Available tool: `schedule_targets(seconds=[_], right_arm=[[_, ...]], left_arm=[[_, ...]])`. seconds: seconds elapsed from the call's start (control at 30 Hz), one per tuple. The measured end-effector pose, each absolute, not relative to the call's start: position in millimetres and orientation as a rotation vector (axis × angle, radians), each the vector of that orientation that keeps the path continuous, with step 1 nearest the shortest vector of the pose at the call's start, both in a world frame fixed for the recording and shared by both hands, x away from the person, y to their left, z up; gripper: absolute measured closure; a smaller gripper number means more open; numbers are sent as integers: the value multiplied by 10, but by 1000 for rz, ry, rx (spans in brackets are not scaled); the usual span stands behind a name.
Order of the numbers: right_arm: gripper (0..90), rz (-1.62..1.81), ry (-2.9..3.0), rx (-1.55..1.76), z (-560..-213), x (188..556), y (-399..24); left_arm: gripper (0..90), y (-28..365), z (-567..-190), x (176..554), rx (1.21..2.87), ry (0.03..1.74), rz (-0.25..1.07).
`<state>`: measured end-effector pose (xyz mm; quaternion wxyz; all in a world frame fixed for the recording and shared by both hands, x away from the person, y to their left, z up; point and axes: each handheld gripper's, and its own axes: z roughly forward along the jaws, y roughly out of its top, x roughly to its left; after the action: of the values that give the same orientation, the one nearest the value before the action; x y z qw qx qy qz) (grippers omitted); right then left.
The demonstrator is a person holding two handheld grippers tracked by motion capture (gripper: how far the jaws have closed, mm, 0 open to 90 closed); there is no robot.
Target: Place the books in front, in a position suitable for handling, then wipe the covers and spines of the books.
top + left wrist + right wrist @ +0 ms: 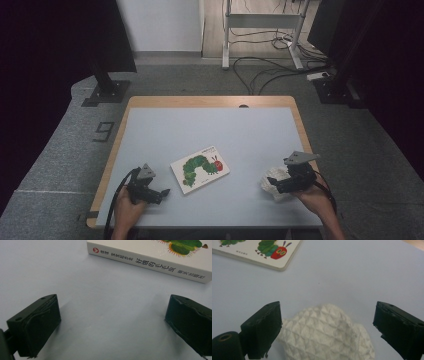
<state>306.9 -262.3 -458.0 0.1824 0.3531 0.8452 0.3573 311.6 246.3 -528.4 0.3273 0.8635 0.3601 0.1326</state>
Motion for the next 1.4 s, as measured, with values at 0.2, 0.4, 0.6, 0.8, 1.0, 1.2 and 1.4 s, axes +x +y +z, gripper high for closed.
schedule_targets(seconds=[0.2, 0.4, 0.6, 0.8, 1.0, 1.2, 1.4], right_arm=[[76, 1023, 2394, 1006, -4717, 3026, -2665], [70, 1003, 2414, 1002, -4844, 2996, -2681], [69, 997, 2424, 1024, -4947, 2994, -2705], [94, 938, 2424, 1030, -5043, 3000, -2698], [141, 909, 2418, 1060, -5166, 3021, -2743], [316, 940, 2423, 1098, -5184, 3030, -2793], [542, 948, 2420, 1132, -5144, 3012, -2813]], left_arm=[[0, 2463, -5284, 3116, 2261, 943, 347], [0, 2462, -5284, 3115, 2261, 944, 348], [0, 2463, -5284, 3115, 2261, 943, 348], [0, 2463, -5284, 3115, 2262, 943, 348], [0, 2463, -5284, 3115, 2261, 943, 348], [0, 2463, -5284, 3115, 2261, 943, 348], [0, 2463, -5284, 3115, 2262, 943, 348]])
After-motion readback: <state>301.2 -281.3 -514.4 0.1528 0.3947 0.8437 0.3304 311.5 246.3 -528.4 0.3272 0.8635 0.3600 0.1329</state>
